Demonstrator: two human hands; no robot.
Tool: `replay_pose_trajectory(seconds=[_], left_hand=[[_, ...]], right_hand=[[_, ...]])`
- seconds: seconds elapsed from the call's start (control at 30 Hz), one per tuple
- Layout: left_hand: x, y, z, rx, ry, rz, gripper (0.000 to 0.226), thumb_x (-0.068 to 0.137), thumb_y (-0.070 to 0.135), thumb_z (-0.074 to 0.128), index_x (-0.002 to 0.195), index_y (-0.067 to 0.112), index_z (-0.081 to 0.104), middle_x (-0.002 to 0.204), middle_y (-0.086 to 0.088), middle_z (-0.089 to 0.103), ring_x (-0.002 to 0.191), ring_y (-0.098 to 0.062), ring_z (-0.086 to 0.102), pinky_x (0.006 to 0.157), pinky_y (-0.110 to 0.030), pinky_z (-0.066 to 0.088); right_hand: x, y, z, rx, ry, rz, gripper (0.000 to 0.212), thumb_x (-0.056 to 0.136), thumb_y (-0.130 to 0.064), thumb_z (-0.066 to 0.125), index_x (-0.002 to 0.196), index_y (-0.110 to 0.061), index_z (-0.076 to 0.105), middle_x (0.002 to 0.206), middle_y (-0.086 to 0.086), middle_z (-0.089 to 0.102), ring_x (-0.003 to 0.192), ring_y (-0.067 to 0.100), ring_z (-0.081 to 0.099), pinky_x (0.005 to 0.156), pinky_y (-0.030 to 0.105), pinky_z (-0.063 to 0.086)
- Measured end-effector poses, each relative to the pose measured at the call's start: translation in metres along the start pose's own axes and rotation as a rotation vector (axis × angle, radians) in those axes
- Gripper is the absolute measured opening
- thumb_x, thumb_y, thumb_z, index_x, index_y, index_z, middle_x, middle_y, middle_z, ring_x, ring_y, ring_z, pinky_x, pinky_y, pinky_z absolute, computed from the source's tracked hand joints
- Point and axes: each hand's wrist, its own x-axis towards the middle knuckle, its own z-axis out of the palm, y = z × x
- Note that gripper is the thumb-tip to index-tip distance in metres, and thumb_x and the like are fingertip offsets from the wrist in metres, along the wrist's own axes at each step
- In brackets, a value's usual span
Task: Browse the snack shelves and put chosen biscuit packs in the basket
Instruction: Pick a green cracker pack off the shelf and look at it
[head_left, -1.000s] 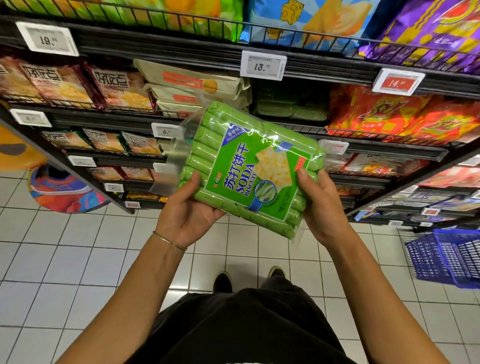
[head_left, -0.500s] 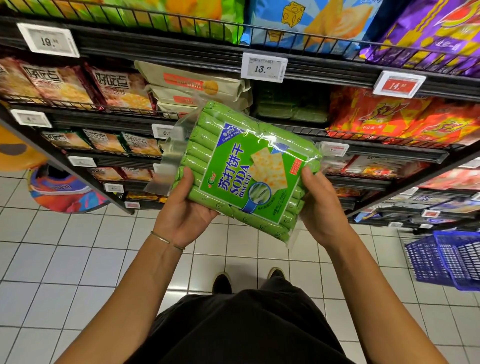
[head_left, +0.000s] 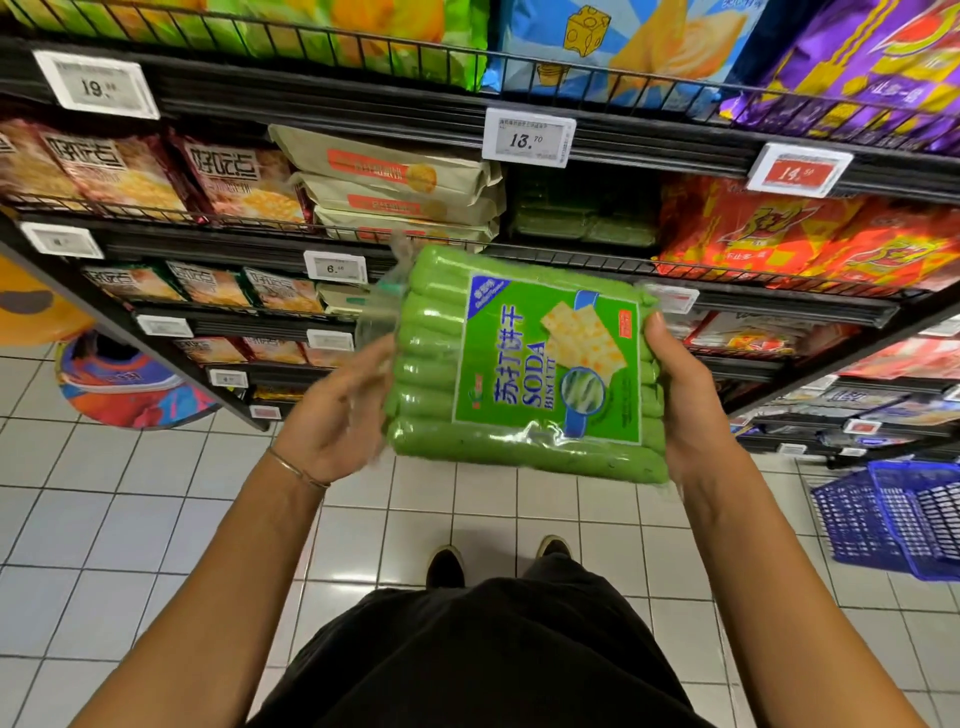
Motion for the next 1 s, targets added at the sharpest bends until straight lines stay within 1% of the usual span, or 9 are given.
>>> replay_pose_trajectory(seconds=[0.13,0.23,0.33,0.43,0.53,0.6,0.8,0.9,1.0], left_hand=[[0.003,0.012,0.001,-0.092,-0.091,-0.074,0.096,0.089,0.074,0.054,0.157,0.009,0.038,0.156,-0.02,0.045,0.143,-0.04,0.045,0.117,-0.06,0.036],[0.004,0.011,0.007,0.067,0.02,-0.046,0.079,0.08,0.059,0.077,0.142,0.013,0.06,0.14,-0.017,0.063,0.126,-0.036,0.062,0.104,-0.055,0.052],[0.002,0.009,0.009,0.114,0.14,0.014,0.039,0.086,0.036,0.068,0.119,0.017,0.076,0.118,-0.011,0.076,0.107,-0.029,0.074,0.086,-0.047,0.061],[-0.001,0.013,0.012,0.077,0.12,0.012,0.062,0.091,0.045,0.06,0.142,0.009,0.059,0.136,-0.018,0.065,0.123,-0.037,0.065,0.097,-0.053,0.056],[-0.001,0.016,0.015,0.066,0.045,0.024,0.08,0.101,0.054,0.043,0.159,0.003,0.027,0.158,-0.023,0.04,0.142,-0.044,0.044,0.11,-0.058,0.044],[-0.001,0.015,0.013,0.008,0.07,0.029,0.081,0.104,0.055,0.036,0.161,0.003,0.013,0.163,-0.021,0.034,0.147,-0.043,0.038,0.116,-0.06,0.036],[-0.004,0.017,0.016,-0.077,0.15,-0.032,0.074,0.105,0.062,0.027,0.156,0.011,0.04,0.16,-0.017,0.041,0.145,-0.039,0.043,0.116,-0.058,0.038],[-0.006,0.019,0.015,-0.139,0.118,-0.059,0.075,0.108,0.059,0.02,0.155,0.005,0.039,0.158,-0.023,0.041,0.144,-0.041,0.044,0.112,-0.056,0.043],[-0.008,0.019,0.015,-0.179,0.121,-0.034,0.071,0.111,0.053,0.018,0.149,0.001,0.048,0.148,-0.024,0.053,0.139,-0.04,0.05,0.107,-0.052,0.048]], right_hand=[[0.001,-0.001,-0.001,-0.152,-0.016,0.016,0.051,0.091,-0.057,0.064,0.122,-0.018,0.077,0.13,0.017,0.071,0.121,0.037,0.068,0.095,0.053,0.058],[0.001,0.001,0.002,-0.28,0.027,-0.021,0.054,0.091,-0.061,0.058,0.123,-0.022,0.076,0.13,0.012,0.072,0.122,0.032,0.068,0.106,0.053,0.053],[0.0,0.001,0.001,-0.304,0.081,-0.011,0.075,0.089,-0.076,0.048,0.146,-0.03,0.058,0.152,0.003,0.057,0.143,0.025,0.051,0.118,0.058,0.038],[0.001,0.001,0.001,-0.334,0.108,-0.017,0.07,0.098,-0.073,0.04,0.152,-0.031,0.05,0.156,-0.005,0.052,0.148,0.017,0.044,0.125,0.052,0.029],[0.001,0.001,0.003,-0.333,0.127,-0.01,0.05,0.105,-0.063,0.034,0.134,-0.035,0.064,0.129,-0.017,0.071,0.125,0.002,0.064,0.109,0.04,0.046],[0.002,0.002,0.001,-0.3,0.143,0.009,0.05,0.106,-0.061,0.035,0.134,-0.032,0.065,0.129,-0.011,0.073,0.126,0.011,0.065,0.11,0.042,0.046],[0.004,0.004,0.004,-0.233,0.146,0.044,0.055,0.105,-0.061,0.038,0.139,-0.027,0.066,0.137,0.001,0.069,0.134,0.027,0.06,0.111,0.053,0.046],[0.001,0.006,0.006,-0.205,0.16,0.061,0.053,0.105,-0.06,0.039,0.117,-0.027,0.079,0.123,0.006,0.076,0.114,0.027,0.073,0.084,0.044,0.062],[-0.002,0.007,0.007,-0.134,0.161,0.085,0.05,0.104,-0.059,0.045,0.103,-0.027,0.084,0.114,0.008,0.079,0.101,0.026,0.078,0.066,0.039,0.064]])
